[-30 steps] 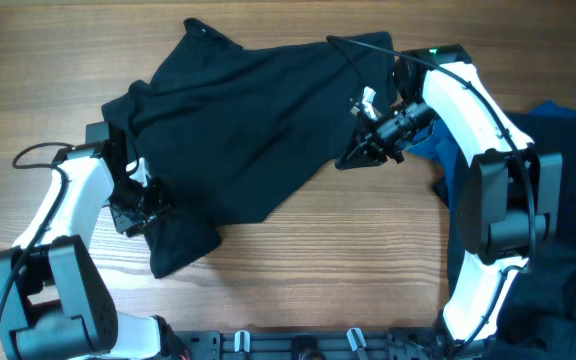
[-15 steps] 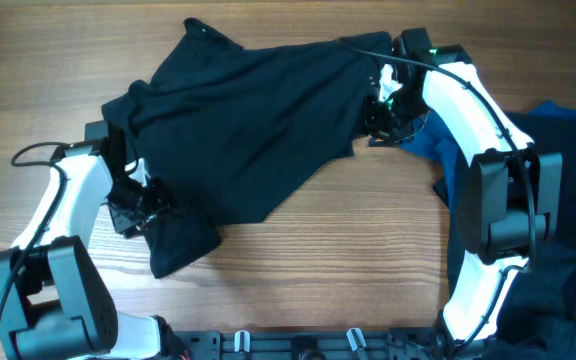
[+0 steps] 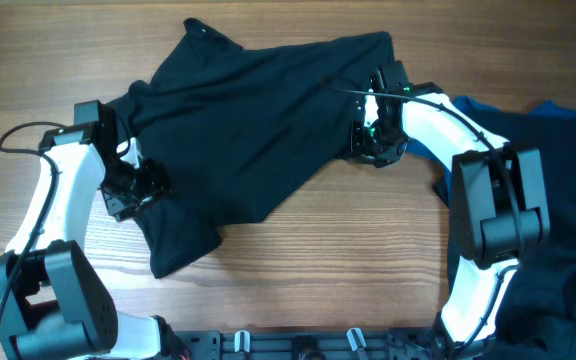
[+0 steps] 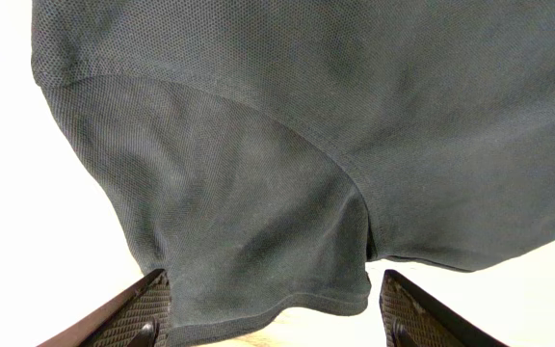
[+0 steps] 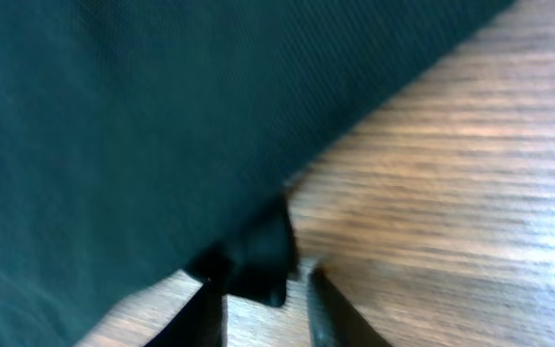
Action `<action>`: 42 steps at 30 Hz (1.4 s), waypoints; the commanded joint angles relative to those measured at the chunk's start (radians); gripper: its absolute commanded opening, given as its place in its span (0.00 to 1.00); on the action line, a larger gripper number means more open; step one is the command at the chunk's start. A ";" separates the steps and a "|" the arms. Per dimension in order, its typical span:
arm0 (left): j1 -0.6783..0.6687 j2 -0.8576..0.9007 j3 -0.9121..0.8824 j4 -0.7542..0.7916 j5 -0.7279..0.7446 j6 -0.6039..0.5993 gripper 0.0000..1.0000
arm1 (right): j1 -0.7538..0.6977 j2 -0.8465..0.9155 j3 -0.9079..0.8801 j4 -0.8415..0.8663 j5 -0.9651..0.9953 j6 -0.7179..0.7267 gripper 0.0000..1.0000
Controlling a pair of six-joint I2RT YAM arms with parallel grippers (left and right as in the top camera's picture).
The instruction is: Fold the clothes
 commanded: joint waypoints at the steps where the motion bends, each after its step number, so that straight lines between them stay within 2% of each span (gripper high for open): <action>1: -0.005 0.000 0.018 -0.003 0.012 -0.002 0.70 | -0.001 0.013 -0.035 0.024 0.040 -0.003 0.48; 3: -0.005 0.000 0.018 -0.003 0.012 -0.002 0.70 | -0.002 0.013 -0.035 0.047 0.037 -0.003 0.47; 7: -0.005 0.000 0.018 -0.003 0.012 -0.002 0.70 | 0.000 0.013 -0.035 0.064 0.032 -0.003 0.25; 9: -0.005 0.000 0.018 -0.003 0.012 -0.002 0.70 | 0.006 0.013 -0.035 0.059 0.027 -0.006 0.08; 10: -0.005 0.000 0.018 -0.003 0.012 -0.002 0.70 | 0.011 0.013 -0.035 0.058 0.016 -0.021 0.04; 13: -0.005 0.000 0.018 -0.003 0.012 -0.002 0.70 | 0.018 0.012 -0.032 0.037 0.002 -0.058 0.04; 17: -0.005 0.000 0.018 -0.003 0.011 -0.002 0.70 | 0.006 -0.039 -0.013 -0.047 0.084 -0.067 0.04; 22: -0.005 0.000 0.018 0.001 0.011 -0.002 0.70 | 0.002 -0.246 0.006 -0.257 0.214 -0.069 0.04; 26: -0.005 0.000 0.018 0.013 0.011 -0.002 0.71 | 0.001 -0.407 0.006 -0.422 0.227 -0.024 0.04; 30: -0.005 0.000 0.018 0.016 0.011 -0.002 0.72 | 0.001 -0.474 0.006 -0.512 0.228 0.027 0.04; 31: -0.005 0.000 0.018 0.016 0.011 -0.002 0.72 | 0.002 -0.476 0.005 -0.509 0.214 0.027 0.04; 32: -0.005 0.000 0.018 0.018 0.011 -0.002 0.72 | 0.005 -0.474 -0.002 -0.476 0.189 0.026 0.32; 33: -0.005 0.000 0.018 0.021 0.011 -0.002 0.73 | 0.007 -0.467 -0.021 -0.419 0.168 0.023 0.40; 35: -0.005 0.000 0.018 0.027 0.011 -0.002 0.73 | 0.007 -0.444 -0.064 -0.305 0.167 0.026 0.44; 38: -0.005 0.000 0.018 0.023 0.012 -0.002 0.73 | 0.007 -0.380 -0.131 -0.159 0.145 0.055 0.43; 42: -0.005 0.000 0.018 0.022 0.011 -0.002 0.73 | 0.007 -0.280 -0.155 -0.055 0.023 0.068 0.43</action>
